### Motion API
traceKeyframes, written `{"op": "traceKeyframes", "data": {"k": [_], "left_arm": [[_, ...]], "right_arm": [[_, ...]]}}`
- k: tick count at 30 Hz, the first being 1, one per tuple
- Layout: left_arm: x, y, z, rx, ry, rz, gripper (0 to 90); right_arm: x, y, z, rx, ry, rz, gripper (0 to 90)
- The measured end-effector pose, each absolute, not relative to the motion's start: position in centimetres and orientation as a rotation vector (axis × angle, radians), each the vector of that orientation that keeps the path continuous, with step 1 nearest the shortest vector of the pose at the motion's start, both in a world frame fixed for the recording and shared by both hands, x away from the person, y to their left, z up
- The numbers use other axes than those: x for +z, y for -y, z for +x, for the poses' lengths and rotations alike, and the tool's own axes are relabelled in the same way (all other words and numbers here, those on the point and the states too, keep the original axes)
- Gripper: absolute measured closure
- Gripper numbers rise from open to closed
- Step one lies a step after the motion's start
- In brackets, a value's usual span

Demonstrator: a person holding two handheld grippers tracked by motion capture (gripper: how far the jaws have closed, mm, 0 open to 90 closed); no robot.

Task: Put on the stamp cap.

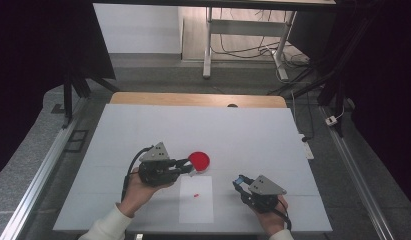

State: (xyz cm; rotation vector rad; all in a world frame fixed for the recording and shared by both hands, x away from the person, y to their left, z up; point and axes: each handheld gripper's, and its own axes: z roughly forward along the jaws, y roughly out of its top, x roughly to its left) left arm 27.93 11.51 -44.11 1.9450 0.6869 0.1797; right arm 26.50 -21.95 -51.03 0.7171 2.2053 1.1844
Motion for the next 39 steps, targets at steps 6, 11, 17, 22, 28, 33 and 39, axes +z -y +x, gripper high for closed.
{"op": "traceKeyframes", "data": {"k": [6,11,17,22,28,33,39], "left_arm": [[-44.2,-11.3,27.9,0.179,-0.682,1.951,75.2],[-44.2,-11.2,28.0,0.179,-0.683,1.952,75.2],[-44.2,-11.1,27.9,0.182,-0.682,1.950,75.2],[-44.3,-10.9,27.9,0.178,-0.677,1.954,75.2],[-44.4,-10.8,27.9,0.176,-0.675,1.956,75.3],[-44.5,-10.7,28.0,0.169,-0.674,1.960,75.3],[-44.6,-10.7,28.0,0.176,-0.678,1.957,75.5]], "right_arm": [[-51.2,20.9,26.6,1.194,-2.217,0.700,64.7],[-51.2,20.0,26.6,1.208,-2.223,0.692,64.8],[-51.3,19.1,26.6,1.234,-2.227,0.668,64.8],[-51.3,18.4,26.5,1.233,-2.233,0.657,64.8],[-51.4,17.9,26.5,1.226,-2.238,0.652,64.8],[-51.5,17.4,26.6,1.233,-2.244,0.647,64.7],[-51.6,16.6,26.5,1.231,-2.263,0.634,64.7]]}}
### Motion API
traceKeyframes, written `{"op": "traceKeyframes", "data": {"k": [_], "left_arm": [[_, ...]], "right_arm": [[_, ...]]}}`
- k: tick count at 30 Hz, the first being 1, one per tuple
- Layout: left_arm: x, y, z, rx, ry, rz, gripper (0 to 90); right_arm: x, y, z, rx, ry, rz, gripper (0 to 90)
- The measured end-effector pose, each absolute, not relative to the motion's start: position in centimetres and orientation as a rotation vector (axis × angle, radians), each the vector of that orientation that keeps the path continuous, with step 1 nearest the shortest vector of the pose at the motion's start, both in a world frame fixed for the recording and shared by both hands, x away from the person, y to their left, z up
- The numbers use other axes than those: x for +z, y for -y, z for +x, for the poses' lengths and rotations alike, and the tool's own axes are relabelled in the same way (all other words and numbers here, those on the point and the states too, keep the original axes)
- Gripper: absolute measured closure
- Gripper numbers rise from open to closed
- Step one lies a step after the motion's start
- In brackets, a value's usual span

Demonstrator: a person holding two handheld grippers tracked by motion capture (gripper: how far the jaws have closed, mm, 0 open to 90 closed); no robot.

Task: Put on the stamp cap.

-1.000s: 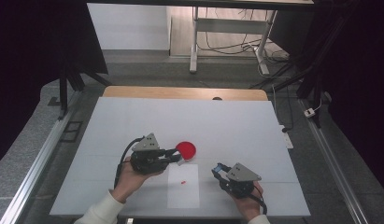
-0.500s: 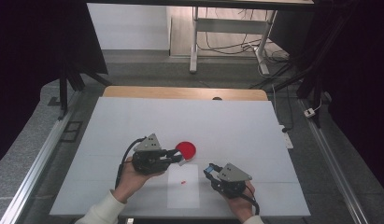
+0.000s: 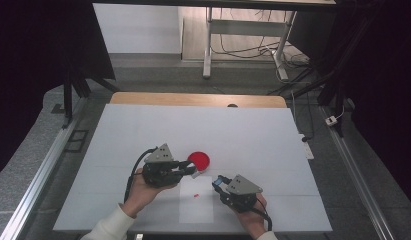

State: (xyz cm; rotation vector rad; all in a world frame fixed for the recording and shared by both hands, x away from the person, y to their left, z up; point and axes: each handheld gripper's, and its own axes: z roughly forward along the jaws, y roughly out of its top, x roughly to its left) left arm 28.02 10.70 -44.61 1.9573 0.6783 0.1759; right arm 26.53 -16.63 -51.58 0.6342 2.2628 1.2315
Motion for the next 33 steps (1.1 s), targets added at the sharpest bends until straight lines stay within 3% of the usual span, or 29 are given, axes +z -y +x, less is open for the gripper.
{"op": "traceKeyframes", "data": {"k": [33], "left_arm": [[-44.7,-9.8,27.8,0.173,-0.681,1.940,75.6]], "right_arm": [[-51.8,12.7,26.7,1.256,-2.243,0.614,64.7]]}}
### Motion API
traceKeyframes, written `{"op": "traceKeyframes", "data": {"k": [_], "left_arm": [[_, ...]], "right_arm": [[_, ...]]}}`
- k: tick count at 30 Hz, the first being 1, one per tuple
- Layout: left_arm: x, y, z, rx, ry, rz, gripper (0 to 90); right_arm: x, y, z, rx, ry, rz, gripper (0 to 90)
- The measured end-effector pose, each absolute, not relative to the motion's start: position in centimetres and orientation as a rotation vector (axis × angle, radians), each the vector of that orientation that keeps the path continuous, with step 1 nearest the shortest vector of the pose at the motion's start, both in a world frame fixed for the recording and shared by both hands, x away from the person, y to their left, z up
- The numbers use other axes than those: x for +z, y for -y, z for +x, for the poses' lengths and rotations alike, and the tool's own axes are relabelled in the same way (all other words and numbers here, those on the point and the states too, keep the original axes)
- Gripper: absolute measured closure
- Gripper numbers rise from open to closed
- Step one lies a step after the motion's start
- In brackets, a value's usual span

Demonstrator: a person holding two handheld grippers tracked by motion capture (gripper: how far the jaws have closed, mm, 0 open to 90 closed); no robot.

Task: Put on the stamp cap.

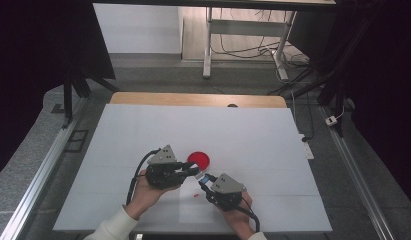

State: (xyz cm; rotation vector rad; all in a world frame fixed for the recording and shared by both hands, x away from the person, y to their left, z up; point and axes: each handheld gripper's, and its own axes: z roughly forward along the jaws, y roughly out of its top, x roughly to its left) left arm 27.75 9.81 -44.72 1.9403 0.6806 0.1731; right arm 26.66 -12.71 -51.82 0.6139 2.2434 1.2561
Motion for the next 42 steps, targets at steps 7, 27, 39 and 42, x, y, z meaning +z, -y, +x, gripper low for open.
{"op": "traceKeyframes", "data": {"k": [7,27,39,42], "left_arm": [[-44.8,-9.6,27.7,0.175,-0.683,1.943,75.6],[-45.4,-9.0,27.7,0.194,-0.704,1.937,75.6],[-45.6,-9.0,27.8,0.203,-0.711,1.934,75.6],[-45.7,-9.0,27.8,0.205,-0.712,1.932,75.6]], "right_arm": [[-51.8,11.9,26.6,1.265,-2.229,0.622,64.7],[-51.5,11.4,26.4,1.278,-2.169,0.653,64.7],[-51.5,11.5,26.4,1.299,-2.160,0.660,64.7],[-51.6,11.5,26.4,1.300,-2.161,0.660,64.7]]}}
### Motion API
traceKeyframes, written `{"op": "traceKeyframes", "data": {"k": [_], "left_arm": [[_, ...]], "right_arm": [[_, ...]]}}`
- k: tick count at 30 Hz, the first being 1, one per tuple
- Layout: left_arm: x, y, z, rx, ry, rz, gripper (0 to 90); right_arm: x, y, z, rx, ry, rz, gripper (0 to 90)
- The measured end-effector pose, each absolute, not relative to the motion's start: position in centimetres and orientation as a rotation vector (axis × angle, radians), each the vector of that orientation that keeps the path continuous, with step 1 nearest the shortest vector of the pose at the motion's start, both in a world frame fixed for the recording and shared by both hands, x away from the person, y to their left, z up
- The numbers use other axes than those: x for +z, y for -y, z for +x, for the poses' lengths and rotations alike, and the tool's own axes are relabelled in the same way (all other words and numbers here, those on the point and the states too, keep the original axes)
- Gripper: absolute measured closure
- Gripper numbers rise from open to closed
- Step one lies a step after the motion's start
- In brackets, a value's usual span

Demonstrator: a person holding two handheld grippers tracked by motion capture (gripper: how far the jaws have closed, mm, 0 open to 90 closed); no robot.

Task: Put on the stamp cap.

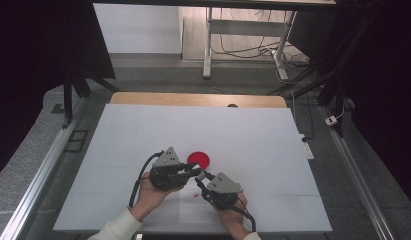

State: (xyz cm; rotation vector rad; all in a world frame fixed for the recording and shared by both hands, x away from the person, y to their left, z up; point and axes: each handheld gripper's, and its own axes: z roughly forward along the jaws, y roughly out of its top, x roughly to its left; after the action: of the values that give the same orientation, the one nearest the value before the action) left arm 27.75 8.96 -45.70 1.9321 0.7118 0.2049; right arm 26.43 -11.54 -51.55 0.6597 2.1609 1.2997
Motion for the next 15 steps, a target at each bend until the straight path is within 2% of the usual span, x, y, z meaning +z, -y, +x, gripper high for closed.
{"op": "traceKeyframes", "data": {"k": [15], "left_arm": [[-45.86,-8.77,27.70,0.207,-0.714,1.951,75.8]], "right_arm": [[-51.56,11.62,26.37,1.291,-2.160,0.672,64.7]]}}
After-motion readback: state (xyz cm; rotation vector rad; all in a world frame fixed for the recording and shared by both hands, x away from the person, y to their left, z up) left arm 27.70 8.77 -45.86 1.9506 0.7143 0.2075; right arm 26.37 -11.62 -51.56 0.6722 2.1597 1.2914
